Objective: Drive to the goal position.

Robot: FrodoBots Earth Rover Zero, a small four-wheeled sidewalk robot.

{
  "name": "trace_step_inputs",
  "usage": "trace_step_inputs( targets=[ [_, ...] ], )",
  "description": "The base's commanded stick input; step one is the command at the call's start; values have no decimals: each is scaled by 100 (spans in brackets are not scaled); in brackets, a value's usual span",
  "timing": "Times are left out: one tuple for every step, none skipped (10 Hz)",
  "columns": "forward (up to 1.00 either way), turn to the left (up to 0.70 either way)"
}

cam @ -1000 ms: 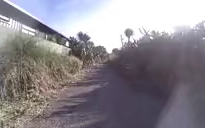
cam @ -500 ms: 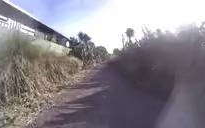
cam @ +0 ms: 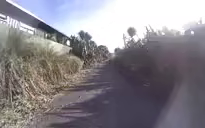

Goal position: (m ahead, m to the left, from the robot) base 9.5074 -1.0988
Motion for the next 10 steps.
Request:
trace_step_inputs(
  targets=[
    [45,0],
    [45,0],
    [45,0],
    [45,0],
    [45,0],
    [45,0],
    [45,0],
    [45,0],
    [45,0],
    [45,0]
  ],
)
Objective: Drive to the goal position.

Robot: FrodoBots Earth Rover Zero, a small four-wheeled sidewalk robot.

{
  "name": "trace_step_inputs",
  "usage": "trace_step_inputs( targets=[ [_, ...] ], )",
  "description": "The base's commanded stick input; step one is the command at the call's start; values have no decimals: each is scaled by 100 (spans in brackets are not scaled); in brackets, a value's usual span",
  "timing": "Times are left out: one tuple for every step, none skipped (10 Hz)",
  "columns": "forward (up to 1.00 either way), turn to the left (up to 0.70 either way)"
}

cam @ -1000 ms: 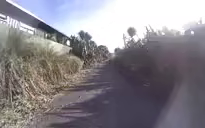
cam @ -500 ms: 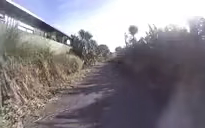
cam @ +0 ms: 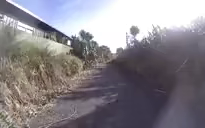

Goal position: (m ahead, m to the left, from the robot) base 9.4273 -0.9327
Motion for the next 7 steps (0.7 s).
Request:
trace_step_inputs(
  targets=[
    [45,0],
    [45,0],
    [45,0],
    [45,0],
    [45,0],
    [45,0],
    [45,0]
  ],
)
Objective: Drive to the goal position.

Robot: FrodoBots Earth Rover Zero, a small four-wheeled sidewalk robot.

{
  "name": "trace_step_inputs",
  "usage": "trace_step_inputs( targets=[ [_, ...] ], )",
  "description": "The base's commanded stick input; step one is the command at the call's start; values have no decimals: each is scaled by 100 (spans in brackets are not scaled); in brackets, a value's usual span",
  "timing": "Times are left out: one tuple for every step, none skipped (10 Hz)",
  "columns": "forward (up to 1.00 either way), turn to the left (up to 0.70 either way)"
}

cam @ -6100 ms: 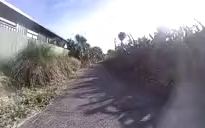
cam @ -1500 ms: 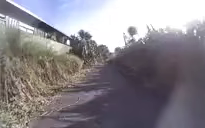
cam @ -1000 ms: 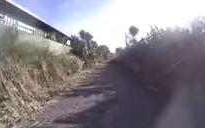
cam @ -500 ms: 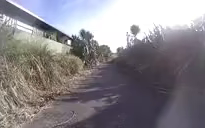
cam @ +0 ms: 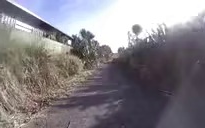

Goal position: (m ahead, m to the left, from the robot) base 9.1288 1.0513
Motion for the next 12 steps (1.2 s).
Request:
trace_step_inputs(
  targets=[
    [45,0],
    [45,0],
    [45,0],
    [45,0],
    [45,0],
    [45,0],
    [45,0],
    [45,0],
    [45,0],
    [45,0],
    [45,0],
    [45,0]
  ],
)
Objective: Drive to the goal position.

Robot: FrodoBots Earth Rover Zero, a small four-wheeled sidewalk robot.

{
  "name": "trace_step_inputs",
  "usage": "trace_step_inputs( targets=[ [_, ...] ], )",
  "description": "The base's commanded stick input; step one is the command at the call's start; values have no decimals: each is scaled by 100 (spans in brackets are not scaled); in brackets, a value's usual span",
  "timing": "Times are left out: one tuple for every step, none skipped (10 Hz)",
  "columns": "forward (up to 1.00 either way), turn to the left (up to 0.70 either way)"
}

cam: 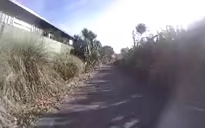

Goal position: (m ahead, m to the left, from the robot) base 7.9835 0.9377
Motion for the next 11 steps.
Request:
trace_step_inputs(
  targets=[
    [45,0],
    [45,-27],
    [45,-27],
    [45,-27],
    [45,-27],
    [45,-27],
    [45,-27],
    [45,-27],
    [45,-27],
    [45,-27],
    [45,-27]
  ],
)
